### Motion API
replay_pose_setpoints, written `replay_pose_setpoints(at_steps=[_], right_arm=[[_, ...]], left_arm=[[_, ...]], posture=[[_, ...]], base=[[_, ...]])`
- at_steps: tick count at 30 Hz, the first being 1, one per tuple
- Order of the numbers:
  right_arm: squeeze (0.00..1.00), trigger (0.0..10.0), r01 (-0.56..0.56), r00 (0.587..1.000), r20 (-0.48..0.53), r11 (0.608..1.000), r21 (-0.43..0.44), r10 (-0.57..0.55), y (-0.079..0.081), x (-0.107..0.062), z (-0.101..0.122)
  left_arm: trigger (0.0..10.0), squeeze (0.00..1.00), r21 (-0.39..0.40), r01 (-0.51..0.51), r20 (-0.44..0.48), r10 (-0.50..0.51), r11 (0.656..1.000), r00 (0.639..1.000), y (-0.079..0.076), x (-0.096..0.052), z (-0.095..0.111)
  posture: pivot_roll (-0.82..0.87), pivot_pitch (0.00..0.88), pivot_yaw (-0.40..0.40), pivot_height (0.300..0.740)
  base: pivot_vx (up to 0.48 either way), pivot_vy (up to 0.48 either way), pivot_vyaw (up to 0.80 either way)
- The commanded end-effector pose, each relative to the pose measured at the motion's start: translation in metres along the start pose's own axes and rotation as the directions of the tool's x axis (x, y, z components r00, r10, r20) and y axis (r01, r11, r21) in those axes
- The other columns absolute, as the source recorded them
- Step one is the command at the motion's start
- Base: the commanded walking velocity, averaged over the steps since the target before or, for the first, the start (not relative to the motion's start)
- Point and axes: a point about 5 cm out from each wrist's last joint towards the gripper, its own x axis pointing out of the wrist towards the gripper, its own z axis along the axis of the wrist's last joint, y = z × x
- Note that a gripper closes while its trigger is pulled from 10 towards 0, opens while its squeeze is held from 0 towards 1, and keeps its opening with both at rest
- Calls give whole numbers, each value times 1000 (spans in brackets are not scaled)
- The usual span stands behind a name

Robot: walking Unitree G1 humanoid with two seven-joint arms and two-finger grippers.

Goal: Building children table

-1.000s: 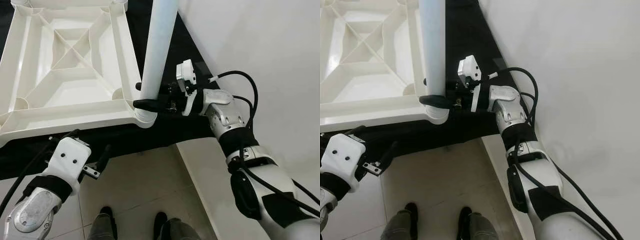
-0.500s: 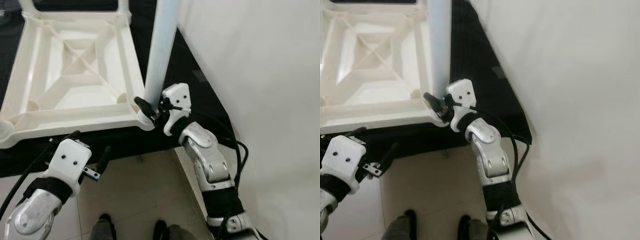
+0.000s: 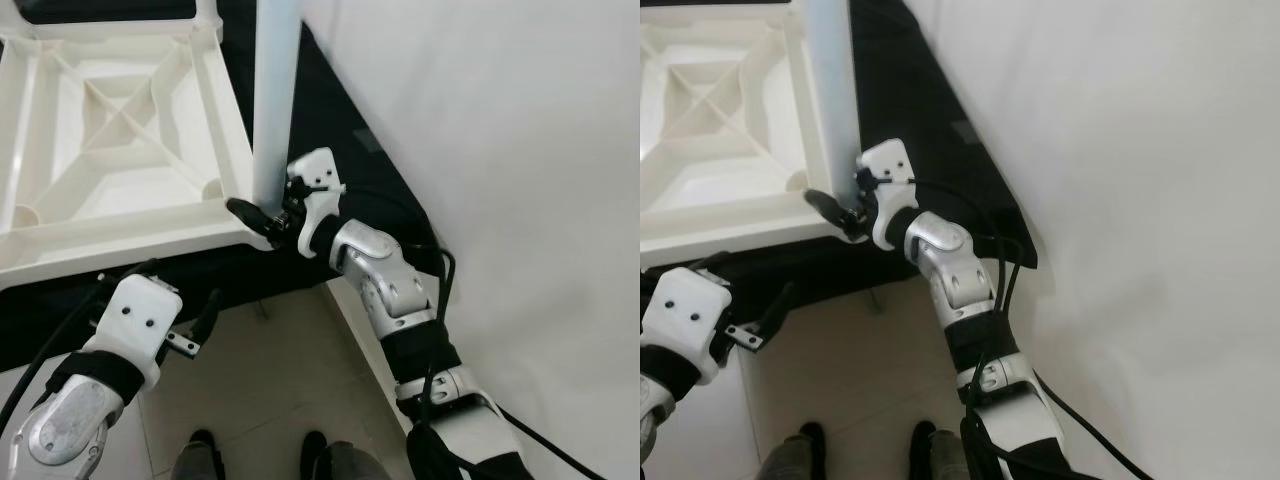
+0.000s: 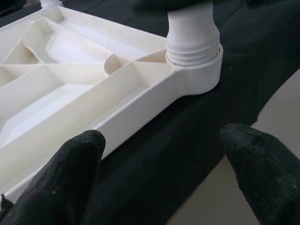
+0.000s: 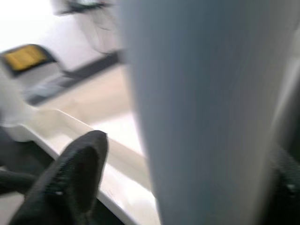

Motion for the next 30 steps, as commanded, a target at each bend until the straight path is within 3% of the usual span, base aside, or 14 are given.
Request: replay_pose_setpoints(at_steps=[1,2,4,5,7,10,14,15,18,22,24,25,26,30], right_arm=[[1000,10000,-130,990,46,991,-23,130,5,2,11],[647,10000,-226,971,63,973,-51,229,6,1,18],[647,10000,-289,953,71,955,-71,294,5,1,23],[0,10000,-365,925,72,925,-108,374,4,1,28],[0,10000,-416,902,68,900,-126,426,3,1,31],[0,10000,-552,827,39,823,-133,561,1,2,36],[0,10000,-608,789,25,787,-100,613,-1,1,35],[0,0,-629,777,-15,775,-66,629,-3,0,29],[0,0,-678,733,-97,735,-20,673,-5,-6,12],[0,0,-659,747,-118,752,-4,654,-8,-6,3],[0,0,-561,822,-130,827,-15,555,-16,-5,-2],[0,0,-561,822,-130,827,-15,555,-16,-5,-2],[0,0,-458,881,-153,888,-43,447,-23,-4,-7],[0,0,-307,939,-181,950,-50,294,-34,-10,-18]], left_arm=[[10000,0,-12,5,-20,-5,1000,1000,-3,-1,-4],[10000,0,-12,3,-19,-3,1000,1000,-3,-1,-3],[10000,0,-12,3,-19,-3,1000,1000,-3,-1,-3],[10000,0,-12,4,-18,-5,1000,1000,-3,-1,-3],[10000,0,-13,6,-17,-6,1000,1000,-4,-1,-3],[10000,0,-11,6,-15,-6,1000,1000,-3,-1,-3],[10000,0,-8,3,-14,-3,1000,1000,-2,-1,-2],[10000,0,-6,3,-14,-3,1000,1000,-2,-1,-2],[10000,0,-4,5,-11,-5,1000,1000,-3,-1,-1],[10000,0,-3,4,-9,-4,1000,1000,-3,-1,0],[10000,0,-3,1,-9,-1,1000,1000,-3,-2,0],[10000,0,-3,1,-9,-1,1000,1000,-3,-2,0],[10000,0,-3,2,-10,-2,1000,1000,-3,-2,0],[10000,0,-7,6,-12,-6,1000,1000,-5,-2,-1]], posture=[[194,290,-184,740],[195,290,-184,740],[195,290,-184,740],[197,287,-184,740],[198,287,-184,740],[222,290,-183,740],[229,293,-181,740],[234,292,-181,740],[236,293,-184,740],[233,297,-188,740],[229,299,-185,740],[229,299,-185,740],[220,300,-185,740],[207,303,-189,740]], base=[[0,0,0],[0,0,0],[0,0,0],[0,0,0],[0,0,0],[0,0,0],[0,0,0],[0,0,0],[0,0,0],[0,0,0],[0,0,0],[0,0,0],[0,0,0],[0,0,0]])
